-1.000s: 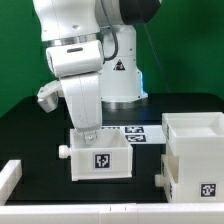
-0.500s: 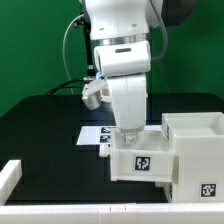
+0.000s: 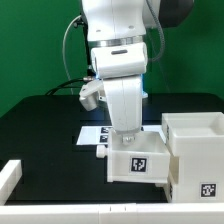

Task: Assemble drawer

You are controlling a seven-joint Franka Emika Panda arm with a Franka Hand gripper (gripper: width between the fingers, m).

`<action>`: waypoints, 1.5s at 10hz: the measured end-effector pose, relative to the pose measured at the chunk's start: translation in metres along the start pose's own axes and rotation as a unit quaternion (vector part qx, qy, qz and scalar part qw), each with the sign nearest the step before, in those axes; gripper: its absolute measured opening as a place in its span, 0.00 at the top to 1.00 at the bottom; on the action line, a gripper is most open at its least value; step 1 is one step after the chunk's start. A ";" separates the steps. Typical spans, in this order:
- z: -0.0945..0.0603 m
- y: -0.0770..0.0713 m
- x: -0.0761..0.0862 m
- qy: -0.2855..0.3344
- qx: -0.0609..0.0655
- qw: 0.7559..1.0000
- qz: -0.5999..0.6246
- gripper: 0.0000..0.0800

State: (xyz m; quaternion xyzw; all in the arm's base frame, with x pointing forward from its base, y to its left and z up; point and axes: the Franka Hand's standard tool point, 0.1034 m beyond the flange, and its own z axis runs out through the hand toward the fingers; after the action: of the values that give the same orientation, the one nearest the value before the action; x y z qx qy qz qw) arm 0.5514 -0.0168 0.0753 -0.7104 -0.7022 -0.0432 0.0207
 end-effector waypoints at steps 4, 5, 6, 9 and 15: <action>0.002 -0.006 0.011 0.002 0.008 1.000 0.004 0.95; 0.003 -0.007 0.014 0.003 0.009 1.000 0.005 0.95; 0.005 -0.007 0.018 0.004 0.007 1.000 0.003 0.95; 0.006 -0.006 0.018 0.004 -0.003 1.000 0.002 0.95; 0.007 -0.006 0.037 0.008 0.000 0.998 0.057 0.95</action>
Offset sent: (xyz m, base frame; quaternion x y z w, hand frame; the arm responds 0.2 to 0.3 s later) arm -0.0028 0.0188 0.0100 0.0179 -0.0025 0.0101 0.9998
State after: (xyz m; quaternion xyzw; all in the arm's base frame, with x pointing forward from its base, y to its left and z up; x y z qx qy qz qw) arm 0.5461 0.0206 0.0716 -0.7487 -0.6606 -0.0475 0.0285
